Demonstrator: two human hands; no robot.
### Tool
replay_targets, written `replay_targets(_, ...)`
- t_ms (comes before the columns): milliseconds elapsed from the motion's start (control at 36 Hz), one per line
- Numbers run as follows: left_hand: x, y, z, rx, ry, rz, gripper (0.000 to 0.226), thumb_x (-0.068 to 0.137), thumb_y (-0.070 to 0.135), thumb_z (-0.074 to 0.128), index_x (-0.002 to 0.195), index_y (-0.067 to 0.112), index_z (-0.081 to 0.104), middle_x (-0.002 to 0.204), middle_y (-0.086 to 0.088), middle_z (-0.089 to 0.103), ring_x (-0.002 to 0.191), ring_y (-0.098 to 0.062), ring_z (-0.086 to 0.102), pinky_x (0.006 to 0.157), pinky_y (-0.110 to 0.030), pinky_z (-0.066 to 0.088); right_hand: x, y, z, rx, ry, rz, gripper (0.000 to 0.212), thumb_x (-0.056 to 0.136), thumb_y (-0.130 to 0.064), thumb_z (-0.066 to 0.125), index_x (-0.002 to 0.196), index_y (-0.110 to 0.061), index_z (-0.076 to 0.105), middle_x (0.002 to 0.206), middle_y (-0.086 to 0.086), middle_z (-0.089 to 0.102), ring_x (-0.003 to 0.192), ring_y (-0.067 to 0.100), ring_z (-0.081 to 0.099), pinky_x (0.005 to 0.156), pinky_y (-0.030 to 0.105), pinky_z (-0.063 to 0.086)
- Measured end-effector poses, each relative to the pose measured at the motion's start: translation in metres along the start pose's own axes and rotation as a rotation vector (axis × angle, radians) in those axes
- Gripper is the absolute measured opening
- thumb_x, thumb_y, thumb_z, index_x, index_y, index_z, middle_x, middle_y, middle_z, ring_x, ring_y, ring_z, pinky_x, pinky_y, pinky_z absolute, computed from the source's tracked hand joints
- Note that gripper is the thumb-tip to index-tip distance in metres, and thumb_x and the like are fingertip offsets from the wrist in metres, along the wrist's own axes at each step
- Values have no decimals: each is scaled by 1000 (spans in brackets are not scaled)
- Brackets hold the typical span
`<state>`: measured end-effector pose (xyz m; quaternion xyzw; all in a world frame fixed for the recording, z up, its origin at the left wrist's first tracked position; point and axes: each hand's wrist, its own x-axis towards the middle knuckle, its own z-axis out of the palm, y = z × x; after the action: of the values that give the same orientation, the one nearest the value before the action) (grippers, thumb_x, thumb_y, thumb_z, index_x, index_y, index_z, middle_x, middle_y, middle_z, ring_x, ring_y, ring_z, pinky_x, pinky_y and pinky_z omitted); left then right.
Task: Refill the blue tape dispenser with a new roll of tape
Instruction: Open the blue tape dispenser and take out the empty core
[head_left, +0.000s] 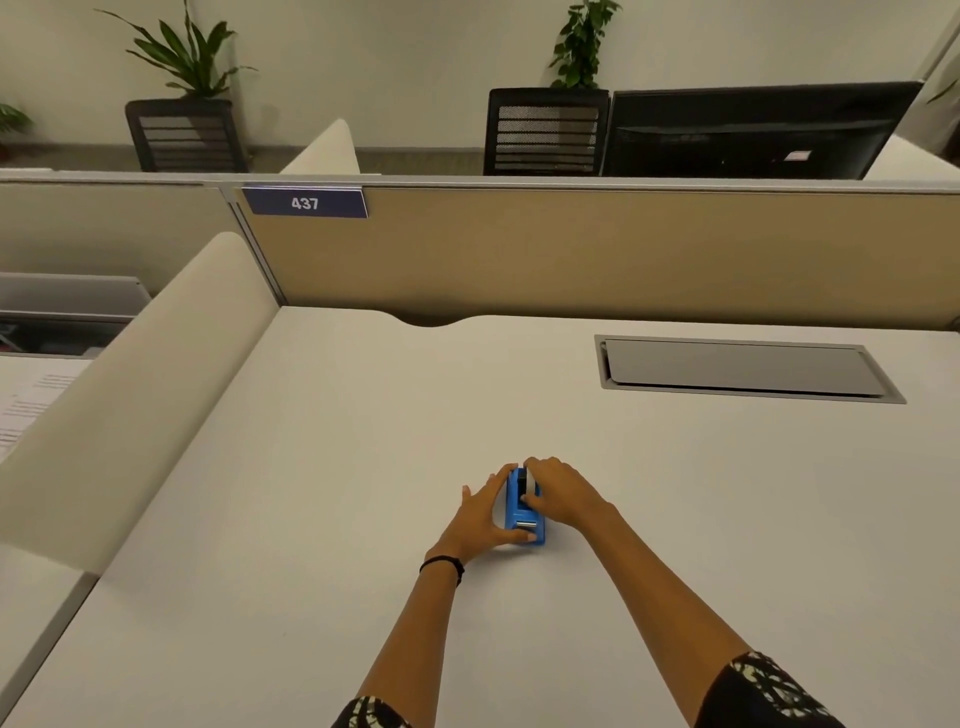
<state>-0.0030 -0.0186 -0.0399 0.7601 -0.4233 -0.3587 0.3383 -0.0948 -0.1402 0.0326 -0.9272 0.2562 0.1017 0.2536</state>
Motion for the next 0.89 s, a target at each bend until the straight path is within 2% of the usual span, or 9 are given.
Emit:
replay_targets(111, 0, 1, 0, 2, 5, -9, 98, 73, 46, 74, 146, 33, 10, 151, 6, 30, 140, -20, 27, 115, -50, -10, 6, -7, 2, -85, -4, 43, 25, 84, -14, 59, 105, -2, 54, 108, 19, 62, 88, 29, 60, 68, 28, 39)
replay_targets(278, -2, 4, -1, -15, 10, -6, 97, 73, 44, 74, 146, 32, 10, 151, 6, 31, 140, -17, 26, 115, -48, -12, 17, -17, 4, -205, -37, 45, 19, 85, -9, 57, 102, -3, 60, 108, 19, 63, 91, 30, 64, 78, 32, 50)
replay_targets(528, -1, 2, 0, -19, 6, -38, 101, 73, 45, 74, 147, 30, 7, 154, 3, 26, 144, -18, 18, 115, -47, -13, 25, -23, -1, -341, -96, -1, 23, 83, -9, 60, 105, -1, 58, 110, 19, 62, 97, 31, 63, 81, 33, 50)
replay_targets(583, -1, 1, 0, -21, 3, -41, 101, 73, 46, 74, 147, 31, 6, 155, 3, 25, 144, -18, 17, 115, -48, -13, 26, -22, -2, -357, -103, -14, 23, 82, -10, 61, 103, -1, 59, 109, 19, 63, 94, 31, 63, 80, 33, 50)
replay_targets(694, -1, 2, -1, -22, -1, -45, 100, 73, 46, 74, 146, 31, 7, 154, 3, 26, 144, -18, 19, 115, -48, -12, 27, -22, -4, -384, -116, -29, 20, 82, -10, 61, 99, -1, 60, 105, 18, 65, 76, 25, 57, 76, 33, 49)
replay_targets(778, -2, 4, -2, -30, -5, -43, 99, 73, 47, 73, 146, 31, 9, 152, 5, 30, 142, -18, 22, 115, -48, -11, 29, -20, -4, -417, -125, -57, 8, 82, -11, 60, 88, -6, 59, 104, 18, 66, 71, 23, 51, 71, 32, 47)
replay_targets(833, -2, 4, -3, -31, -7, -37, 98, 72, 47, 73, 146, 32, 10, 151, 6, 31, 142, -18, 24, 115, -47, -11, 31, -20, -5, -420, -141, -68, 7, 82, -11, 61, 81, -10, 54, 104, 19, 66, 71, 24, 52, 68, 31, 43)
replay_targets(889, -1, 4, -3, -28, -5, -35, 99, 71, 48, 74, 145, 33, 10, 151, 6, 32, 141, -18, 24, 115, -47, -11, 31, -19, -6, -397, -158, -67, 10, 81, -12, 62, 89, -6, 59, 105, 19, 65, 78, 28, 60, 72, 33, 47)
